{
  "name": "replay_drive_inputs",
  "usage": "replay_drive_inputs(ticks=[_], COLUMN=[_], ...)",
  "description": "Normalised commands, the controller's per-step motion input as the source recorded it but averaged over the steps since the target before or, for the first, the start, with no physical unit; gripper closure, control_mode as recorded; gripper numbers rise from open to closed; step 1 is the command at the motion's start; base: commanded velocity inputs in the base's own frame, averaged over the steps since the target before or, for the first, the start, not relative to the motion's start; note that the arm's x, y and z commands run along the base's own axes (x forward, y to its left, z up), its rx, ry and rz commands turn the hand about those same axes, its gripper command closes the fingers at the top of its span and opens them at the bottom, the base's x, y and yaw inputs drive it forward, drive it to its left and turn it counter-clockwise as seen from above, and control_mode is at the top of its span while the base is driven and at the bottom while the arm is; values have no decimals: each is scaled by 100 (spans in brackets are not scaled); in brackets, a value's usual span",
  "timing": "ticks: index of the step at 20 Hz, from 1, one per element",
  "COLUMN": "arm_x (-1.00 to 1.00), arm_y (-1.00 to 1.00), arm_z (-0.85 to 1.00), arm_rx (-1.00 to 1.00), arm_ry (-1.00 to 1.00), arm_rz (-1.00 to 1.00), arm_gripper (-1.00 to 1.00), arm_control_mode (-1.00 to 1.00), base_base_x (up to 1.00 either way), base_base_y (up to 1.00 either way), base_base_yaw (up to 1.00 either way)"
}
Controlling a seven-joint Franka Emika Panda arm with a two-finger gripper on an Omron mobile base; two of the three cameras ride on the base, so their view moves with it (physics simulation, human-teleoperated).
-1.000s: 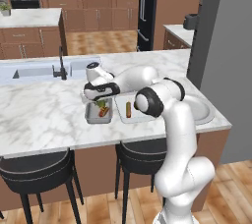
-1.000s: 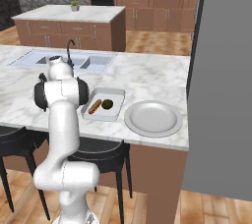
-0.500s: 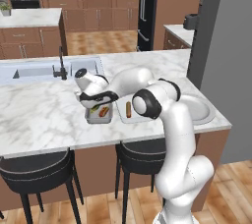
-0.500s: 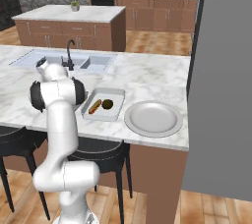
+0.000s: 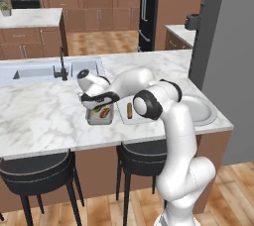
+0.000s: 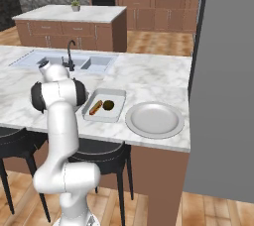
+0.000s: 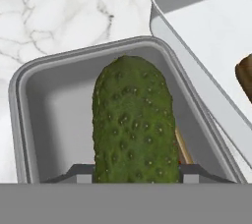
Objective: Place one cooked food and one vegetable from the large plate to each tupperware container.
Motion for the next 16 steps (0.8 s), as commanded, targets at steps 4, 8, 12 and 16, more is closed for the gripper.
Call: replay_drive_inputs(ticks=[4, 8, 12, 16], arm_x=[28, 17, 12, -8], arm_y=[-18, 5, 4, -1], arm_z=[-1, -17, -4, 29], arm_rx=[1, 0, 0, 3], arm_ry=[0, 0, 0, -2], arm_rz=[0, -4, -7, -13], arm_gripper=[-100, -100, -100, -100], arm_control_mode=[-100, -100, -100, -100], base_base_x=[0, 0, 0, 0], base_base_y=[0, 0, 0, 0], base_base_yaw=[0, 0, 0, 0])
